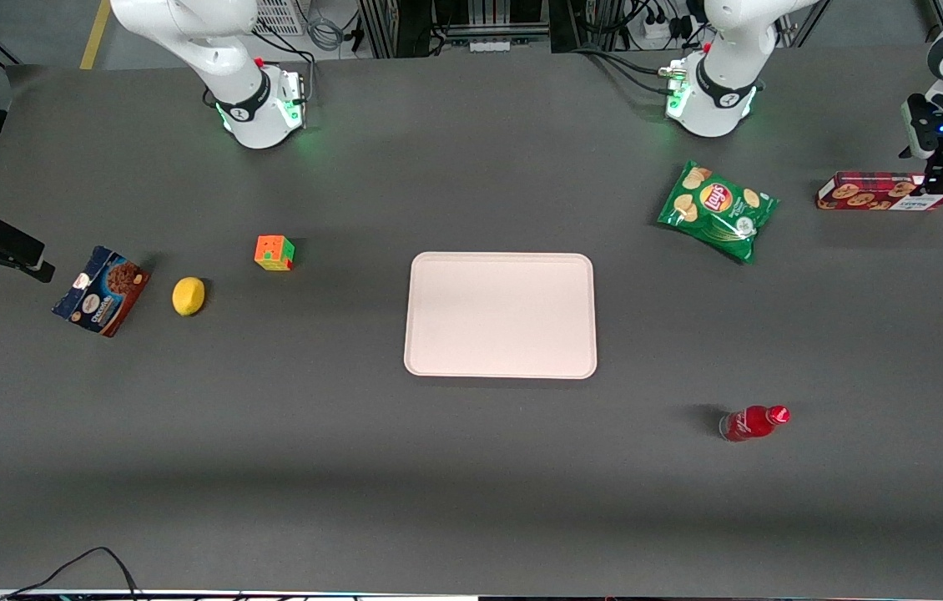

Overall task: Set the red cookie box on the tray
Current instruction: 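Lower the open left gripper around the shortbread box's end, then close the left gripper on the shortbread box and lift it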

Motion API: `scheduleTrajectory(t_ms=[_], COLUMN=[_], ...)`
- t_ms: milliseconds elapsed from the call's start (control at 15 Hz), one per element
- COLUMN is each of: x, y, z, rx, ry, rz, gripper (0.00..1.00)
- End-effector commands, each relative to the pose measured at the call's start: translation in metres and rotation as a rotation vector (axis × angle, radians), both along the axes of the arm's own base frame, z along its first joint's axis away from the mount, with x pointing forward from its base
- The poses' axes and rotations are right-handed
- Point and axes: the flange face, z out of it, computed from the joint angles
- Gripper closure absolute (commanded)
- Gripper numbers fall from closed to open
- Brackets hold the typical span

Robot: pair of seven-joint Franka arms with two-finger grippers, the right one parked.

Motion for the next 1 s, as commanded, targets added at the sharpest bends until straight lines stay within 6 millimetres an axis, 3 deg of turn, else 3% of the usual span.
scheduleTrajectory(t_ms=[0, 733, 867, 933], x=[-0.006, -0.008, -0.003, 0.0], y=[-0.002, -0.006, -0.009, -0.011], z=[-0.013, -0.033, -0.033, -0.033], rx=[0.012, -0.002, -0.002, -0.002], ry=[0.007, 0.025, 0.024, 0.024], rz=[-0.013, 0.024, 0.013, 0.004], gripper=[0.02, 0.07, 0.14, 0.3])
